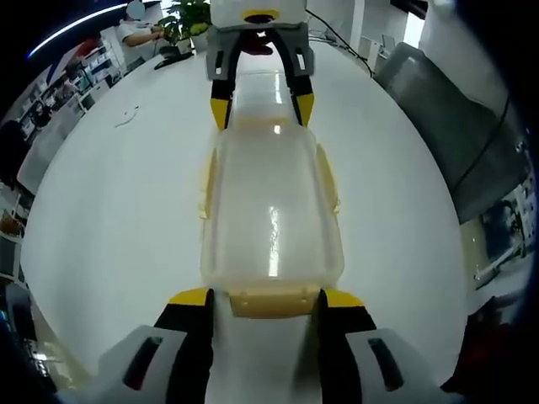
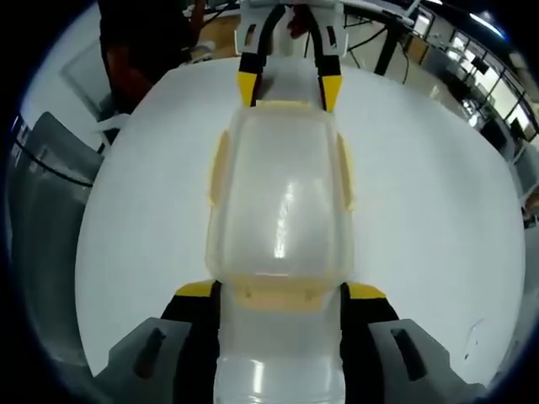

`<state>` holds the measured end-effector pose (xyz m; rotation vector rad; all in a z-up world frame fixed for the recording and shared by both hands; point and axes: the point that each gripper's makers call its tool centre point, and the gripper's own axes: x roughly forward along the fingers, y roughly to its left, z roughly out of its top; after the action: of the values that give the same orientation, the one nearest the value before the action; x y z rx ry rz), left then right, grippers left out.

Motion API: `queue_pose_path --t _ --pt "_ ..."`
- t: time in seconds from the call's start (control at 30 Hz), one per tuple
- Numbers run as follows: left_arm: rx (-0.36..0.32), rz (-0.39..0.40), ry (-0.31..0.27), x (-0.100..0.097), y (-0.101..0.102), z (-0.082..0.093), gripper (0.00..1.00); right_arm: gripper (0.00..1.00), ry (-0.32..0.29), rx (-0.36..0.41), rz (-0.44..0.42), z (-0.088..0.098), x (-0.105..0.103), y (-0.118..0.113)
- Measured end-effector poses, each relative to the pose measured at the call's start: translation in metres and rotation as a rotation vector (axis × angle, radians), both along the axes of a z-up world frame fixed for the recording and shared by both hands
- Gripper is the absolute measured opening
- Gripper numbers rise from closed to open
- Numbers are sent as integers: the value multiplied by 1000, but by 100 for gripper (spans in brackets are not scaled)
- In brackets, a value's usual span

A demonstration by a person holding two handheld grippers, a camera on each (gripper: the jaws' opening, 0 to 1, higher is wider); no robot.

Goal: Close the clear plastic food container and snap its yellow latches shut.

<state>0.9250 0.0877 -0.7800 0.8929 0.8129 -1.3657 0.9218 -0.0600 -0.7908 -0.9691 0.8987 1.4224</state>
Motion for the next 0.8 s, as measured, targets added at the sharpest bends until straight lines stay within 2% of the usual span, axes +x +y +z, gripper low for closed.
queue_pose_path --t 0.17,0.4,0.63,0.73,0.8 --pt "0 3 9 0 1 -2 39 47 -1 -1 2 1 1 -1" --pt "12 16 33 1 3 -5 36 47 -1 1 1 0 2 -2" --pt "23 14 29 3 3 -5 36 45 -1 -4 -6 0 3 -2" --pt "29 36 28 4 3 -5 34 38 -3 -13 -13 1 3 -4" --pt "24 30 25 2 2 -4 34 38 -2 -9 -13 1 2 -4"
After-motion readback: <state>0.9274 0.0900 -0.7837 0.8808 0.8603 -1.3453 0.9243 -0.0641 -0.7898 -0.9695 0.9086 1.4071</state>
